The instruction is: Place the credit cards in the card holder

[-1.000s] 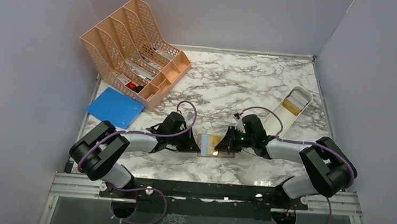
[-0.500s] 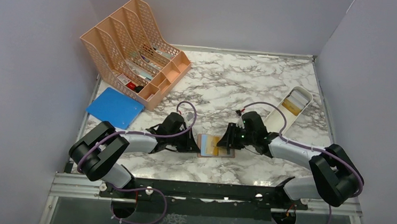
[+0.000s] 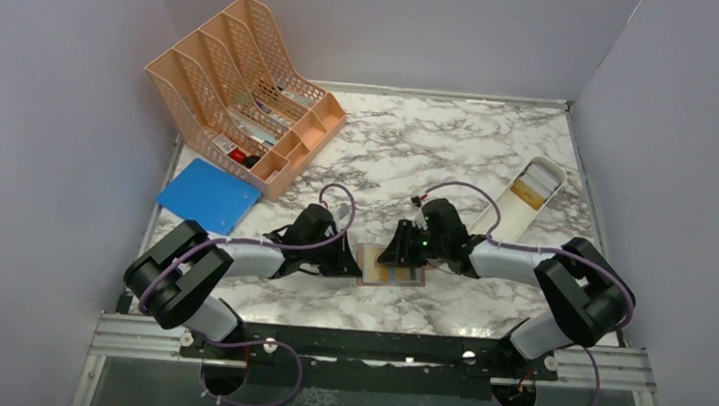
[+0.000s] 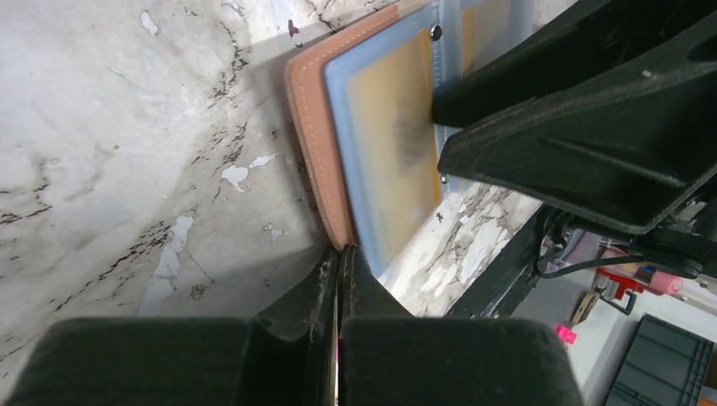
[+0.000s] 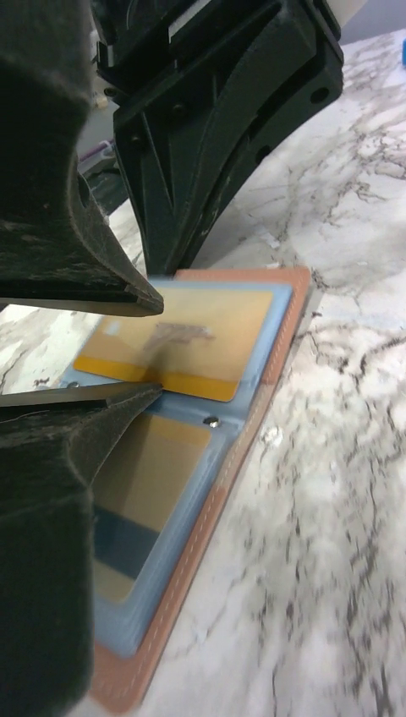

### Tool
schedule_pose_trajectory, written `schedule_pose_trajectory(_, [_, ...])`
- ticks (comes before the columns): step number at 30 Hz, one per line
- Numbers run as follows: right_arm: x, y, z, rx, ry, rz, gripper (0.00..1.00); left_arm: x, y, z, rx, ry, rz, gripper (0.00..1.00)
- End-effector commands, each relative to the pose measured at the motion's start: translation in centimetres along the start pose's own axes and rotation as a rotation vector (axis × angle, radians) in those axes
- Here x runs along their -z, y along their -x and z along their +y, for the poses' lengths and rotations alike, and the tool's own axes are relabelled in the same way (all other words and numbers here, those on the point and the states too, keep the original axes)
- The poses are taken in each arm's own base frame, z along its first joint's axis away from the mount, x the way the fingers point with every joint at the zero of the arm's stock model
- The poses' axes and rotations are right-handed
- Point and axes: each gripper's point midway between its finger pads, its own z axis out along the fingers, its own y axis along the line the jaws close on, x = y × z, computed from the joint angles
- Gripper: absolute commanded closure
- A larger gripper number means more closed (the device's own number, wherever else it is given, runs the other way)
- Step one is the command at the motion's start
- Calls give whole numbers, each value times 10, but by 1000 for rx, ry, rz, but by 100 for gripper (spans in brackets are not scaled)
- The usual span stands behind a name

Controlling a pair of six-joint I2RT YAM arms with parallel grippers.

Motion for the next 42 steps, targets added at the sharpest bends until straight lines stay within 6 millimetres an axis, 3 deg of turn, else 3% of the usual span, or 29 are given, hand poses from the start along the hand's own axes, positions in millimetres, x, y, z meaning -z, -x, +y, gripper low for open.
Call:
schedule_pose_trajectory(1, [-9,-9,19,-6,64,37,62,2,0,-4,-13,-20,-8,100])
schedule_pose_trajectory(8, [3,-8,17,26,23,22,65,6,3,-10,-17,-31,-18,100])
schedule_pose_trajectory(18, [50,13,4,129,-166,-74,61,14,3,-13,-14,-27,-32,100])
schedule_pose_trajectory(27, [80,14,-32,151,-360,-137,66,22,4,-16,-18,-19,-47,100])
schedule_pose_trajectory(31, [84,16,-43,147,-405,-154,67,25,4,-15,-18,-13,-50,100])
schedule_pose_trajectory(42, [72,25,-59,129,-429,-147,66,30,1,-13,-23,1,-50,100])
